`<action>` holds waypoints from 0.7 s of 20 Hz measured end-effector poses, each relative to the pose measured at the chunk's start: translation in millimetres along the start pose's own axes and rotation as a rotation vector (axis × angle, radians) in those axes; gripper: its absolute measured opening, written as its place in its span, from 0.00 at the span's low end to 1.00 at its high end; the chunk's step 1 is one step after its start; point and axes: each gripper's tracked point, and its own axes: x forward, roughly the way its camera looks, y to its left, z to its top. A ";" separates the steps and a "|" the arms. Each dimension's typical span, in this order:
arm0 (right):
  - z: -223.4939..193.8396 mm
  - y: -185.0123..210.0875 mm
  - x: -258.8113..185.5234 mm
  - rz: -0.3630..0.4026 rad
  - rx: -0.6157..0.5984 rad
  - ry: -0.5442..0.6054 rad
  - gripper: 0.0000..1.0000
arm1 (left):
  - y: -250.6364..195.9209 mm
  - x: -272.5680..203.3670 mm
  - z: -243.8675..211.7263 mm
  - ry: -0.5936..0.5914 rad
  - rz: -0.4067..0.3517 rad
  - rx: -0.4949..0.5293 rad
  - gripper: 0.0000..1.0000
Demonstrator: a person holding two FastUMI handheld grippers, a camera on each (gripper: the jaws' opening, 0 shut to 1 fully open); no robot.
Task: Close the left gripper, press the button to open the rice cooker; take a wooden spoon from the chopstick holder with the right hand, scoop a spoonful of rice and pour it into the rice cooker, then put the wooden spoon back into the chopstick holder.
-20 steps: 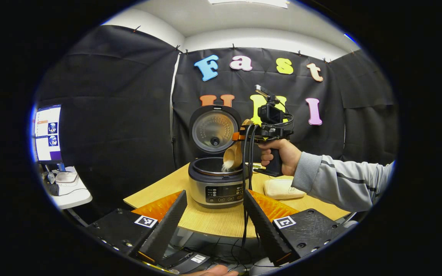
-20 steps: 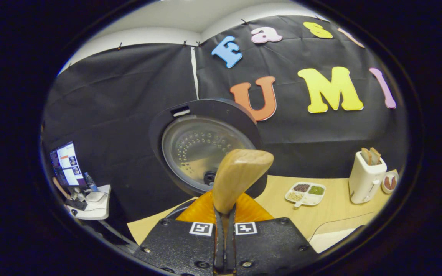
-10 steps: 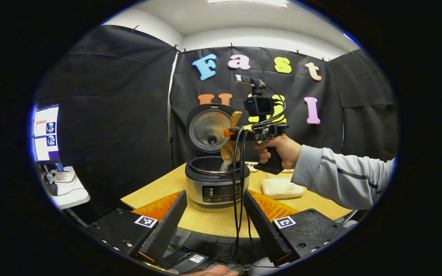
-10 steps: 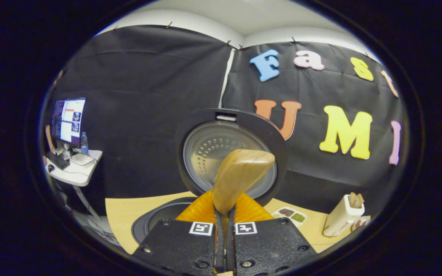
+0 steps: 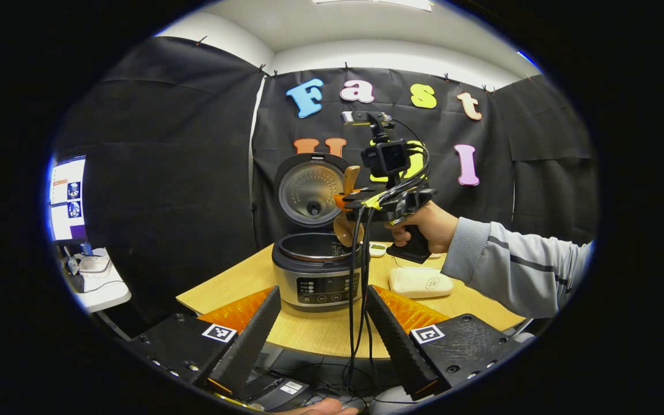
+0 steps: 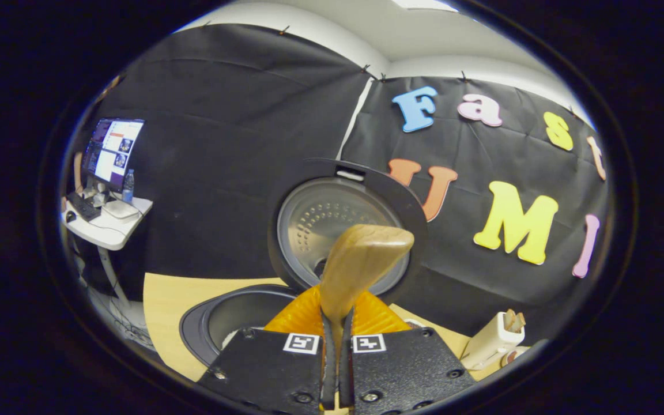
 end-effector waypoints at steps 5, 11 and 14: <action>8.0 -55.0 -38.4 -0.048 0.124 -0.030 0.08 | -14.5 9.6 9.0 -0.005 -0.003 0.013 0.95; 7.6 -139.2 -103.9 -0.143 0.200 -0.058 0.08 | -52.4 18.4 21.9 -0.028 -0.043 0.023 0.94; -4.8 -185.1 -131.5 -0.212 0.270 -0.075 0.09 | -70.4 27.3 24.0 -0.024 -0.067 0.030 0.94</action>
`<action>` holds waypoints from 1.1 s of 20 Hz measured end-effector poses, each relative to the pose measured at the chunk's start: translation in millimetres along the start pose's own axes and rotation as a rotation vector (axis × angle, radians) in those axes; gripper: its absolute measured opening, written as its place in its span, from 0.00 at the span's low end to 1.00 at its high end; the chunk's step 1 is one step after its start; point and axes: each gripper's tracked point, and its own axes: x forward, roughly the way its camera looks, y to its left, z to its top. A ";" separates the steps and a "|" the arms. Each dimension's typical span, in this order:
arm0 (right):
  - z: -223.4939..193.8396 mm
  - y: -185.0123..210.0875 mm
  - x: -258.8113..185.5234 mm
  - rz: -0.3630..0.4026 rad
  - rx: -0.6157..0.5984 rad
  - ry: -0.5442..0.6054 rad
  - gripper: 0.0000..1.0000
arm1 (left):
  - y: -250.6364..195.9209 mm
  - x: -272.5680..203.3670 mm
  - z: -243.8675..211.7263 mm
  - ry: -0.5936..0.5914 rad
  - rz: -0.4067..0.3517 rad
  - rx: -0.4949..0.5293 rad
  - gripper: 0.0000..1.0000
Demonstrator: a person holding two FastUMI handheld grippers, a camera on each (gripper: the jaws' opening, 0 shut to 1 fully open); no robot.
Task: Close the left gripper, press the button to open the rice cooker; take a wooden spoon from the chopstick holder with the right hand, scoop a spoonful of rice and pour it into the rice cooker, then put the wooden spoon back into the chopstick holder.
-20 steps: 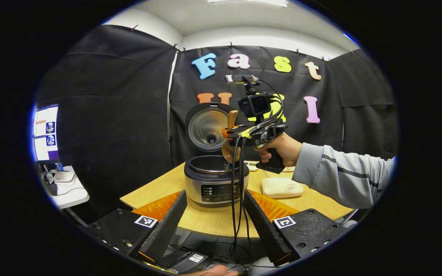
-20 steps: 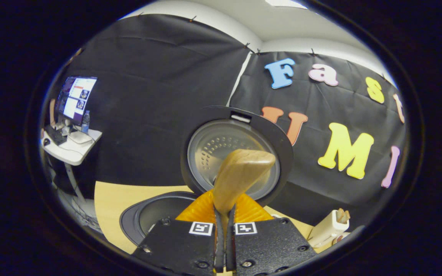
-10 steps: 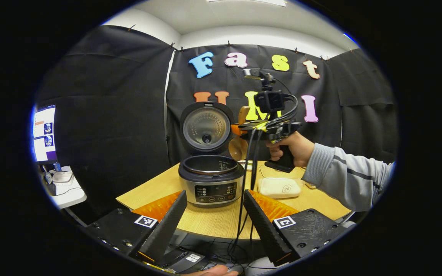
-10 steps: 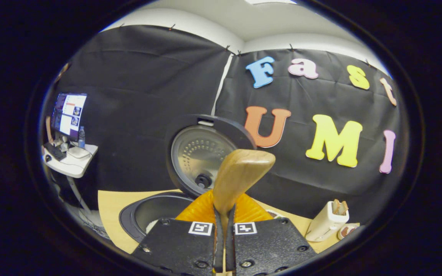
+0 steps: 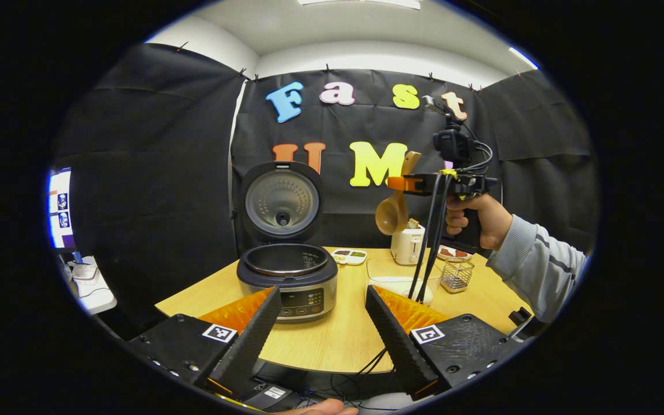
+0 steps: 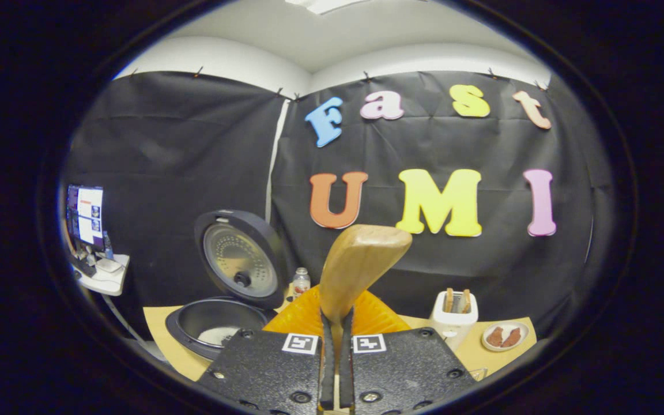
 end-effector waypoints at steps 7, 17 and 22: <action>-20.8 -118.4 -33.0 -0.220 0.109 0.041 0.09 | -36.4 12.7 13.8 -0.028 -0.042 0.012 0.94; -95.8 -204.4 -67.5 -0.380 0.127 0.134 0.10 | -61.2 24.2 9.6 -0.027 -0.081 -0.001 0.94; -128.9 -220.2 -74.6 -0.401 0.135 0.178 0.11 | -67.2 25.8 7.7 -0.015 -0.084 0.008 0.94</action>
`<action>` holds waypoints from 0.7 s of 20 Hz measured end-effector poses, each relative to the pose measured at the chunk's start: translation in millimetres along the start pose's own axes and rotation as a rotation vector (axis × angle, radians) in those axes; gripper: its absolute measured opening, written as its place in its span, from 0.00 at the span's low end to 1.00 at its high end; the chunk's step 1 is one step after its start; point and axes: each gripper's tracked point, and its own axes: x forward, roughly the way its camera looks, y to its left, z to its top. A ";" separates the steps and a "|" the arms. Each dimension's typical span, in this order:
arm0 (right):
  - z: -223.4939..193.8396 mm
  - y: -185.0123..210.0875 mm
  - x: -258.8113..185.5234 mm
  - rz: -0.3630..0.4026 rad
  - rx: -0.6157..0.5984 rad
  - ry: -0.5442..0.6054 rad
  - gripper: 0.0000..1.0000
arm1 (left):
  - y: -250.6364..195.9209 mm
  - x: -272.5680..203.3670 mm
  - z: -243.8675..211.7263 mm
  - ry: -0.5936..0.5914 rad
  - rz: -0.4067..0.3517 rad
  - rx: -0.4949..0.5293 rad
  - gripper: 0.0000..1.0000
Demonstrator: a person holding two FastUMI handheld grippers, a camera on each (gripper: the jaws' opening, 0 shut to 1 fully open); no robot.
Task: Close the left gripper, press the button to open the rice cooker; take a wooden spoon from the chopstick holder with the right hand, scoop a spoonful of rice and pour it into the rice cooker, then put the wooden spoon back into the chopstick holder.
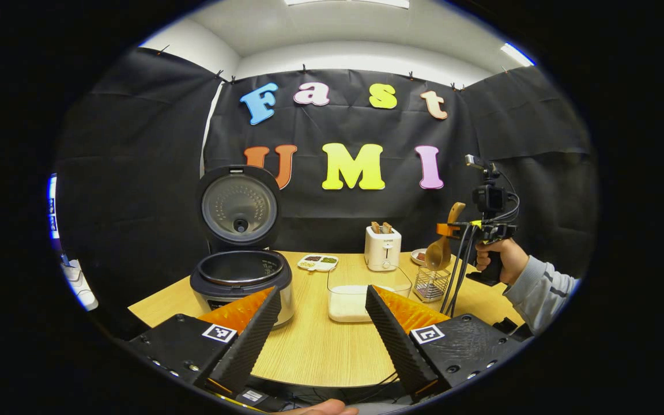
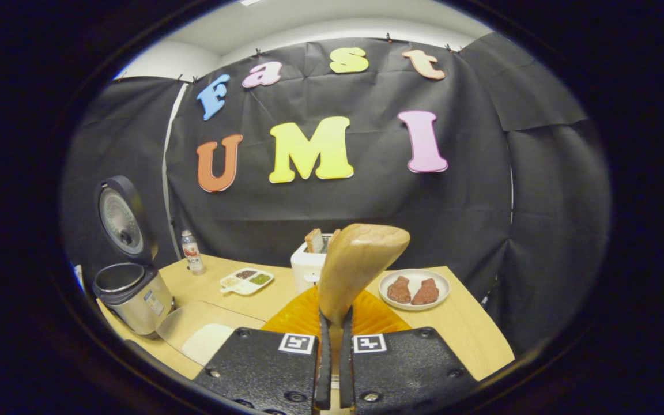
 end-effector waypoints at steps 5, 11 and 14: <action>-27.7 -11.8 13.5 0.000 0.054 0.056 0.12 | -9.3 1.7 4.6 -0.006 -0.008 0.009 0.94; -69.9 -22.7 30.3 0.015 0.147 0.157 0.15 | -22.4 7.4 0.3 0.012 -0.021 0.016 0.94; -79.9 -24.7 32.6 0.027 0.168 0.185 0.16 | -22.3 8.6 1.7 0.015 -0.021 0.020 0.94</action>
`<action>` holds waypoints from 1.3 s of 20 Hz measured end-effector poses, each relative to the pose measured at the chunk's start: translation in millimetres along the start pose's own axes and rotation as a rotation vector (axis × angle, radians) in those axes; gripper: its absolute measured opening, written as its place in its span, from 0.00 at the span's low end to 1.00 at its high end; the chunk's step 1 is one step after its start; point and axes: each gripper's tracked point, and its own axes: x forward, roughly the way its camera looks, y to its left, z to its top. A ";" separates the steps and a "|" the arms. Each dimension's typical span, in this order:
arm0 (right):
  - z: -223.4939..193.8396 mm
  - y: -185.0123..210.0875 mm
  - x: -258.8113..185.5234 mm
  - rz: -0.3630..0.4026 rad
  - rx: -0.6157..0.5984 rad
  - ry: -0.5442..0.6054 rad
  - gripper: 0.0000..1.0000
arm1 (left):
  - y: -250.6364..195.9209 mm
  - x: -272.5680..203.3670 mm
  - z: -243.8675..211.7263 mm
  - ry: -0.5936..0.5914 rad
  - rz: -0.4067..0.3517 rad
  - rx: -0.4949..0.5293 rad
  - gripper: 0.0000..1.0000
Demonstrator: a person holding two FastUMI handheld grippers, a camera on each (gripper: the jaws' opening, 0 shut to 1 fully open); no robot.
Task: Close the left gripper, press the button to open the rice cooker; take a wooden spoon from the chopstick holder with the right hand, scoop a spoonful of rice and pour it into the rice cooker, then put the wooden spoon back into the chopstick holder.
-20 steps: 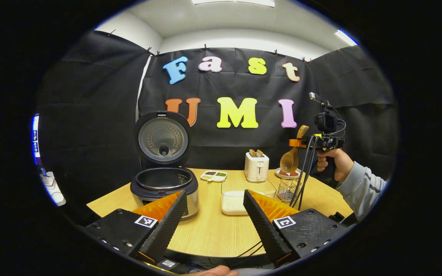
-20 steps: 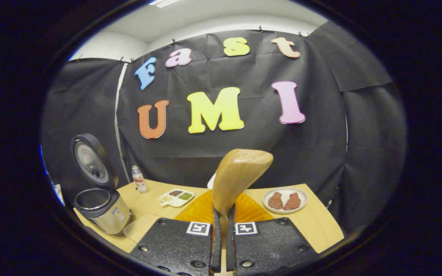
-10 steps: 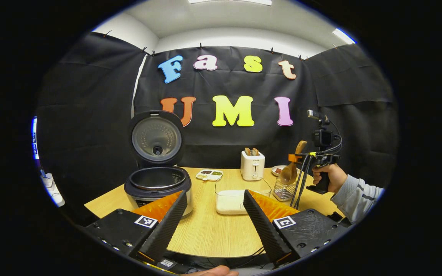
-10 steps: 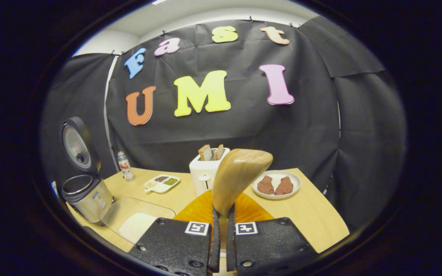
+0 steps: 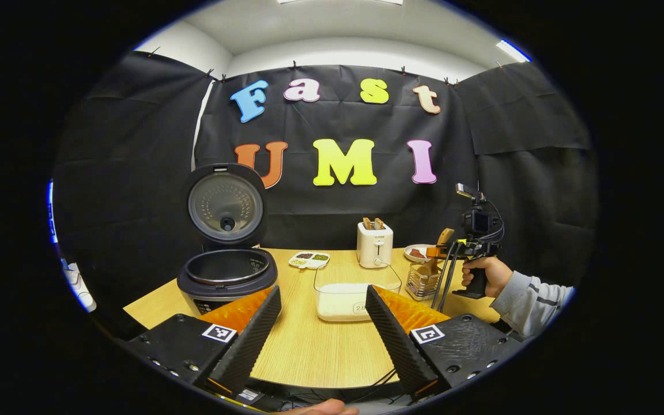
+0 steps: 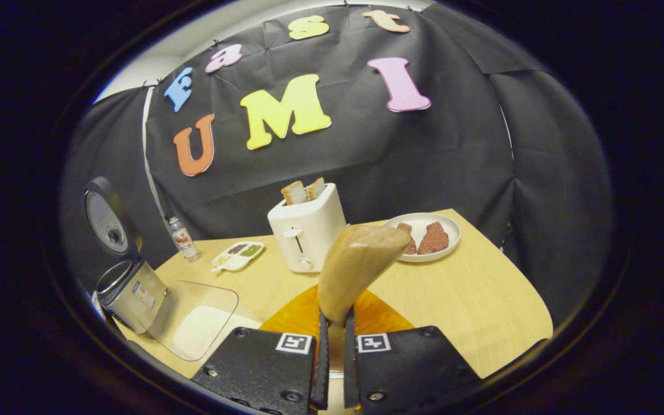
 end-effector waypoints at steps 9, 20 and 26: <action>55.2 -11.7 -44.3 -0.067 -0.059 -0.172 0.89 | -8.0 12.1 -5.2 0.027 -0.037 -0.030 0.94; 89.5 11.8 -191.7 -0.129 -0.147 -0.339 0.94 | 79.4 52.0 36.9 -0.027 0.045 -0.071 0.95; 72.8 16.7 -247.8 -0.119 -0.169 -0.335 0.93 | 137.2 77.3 84.7 -0.077 0.106 -0.024 0.95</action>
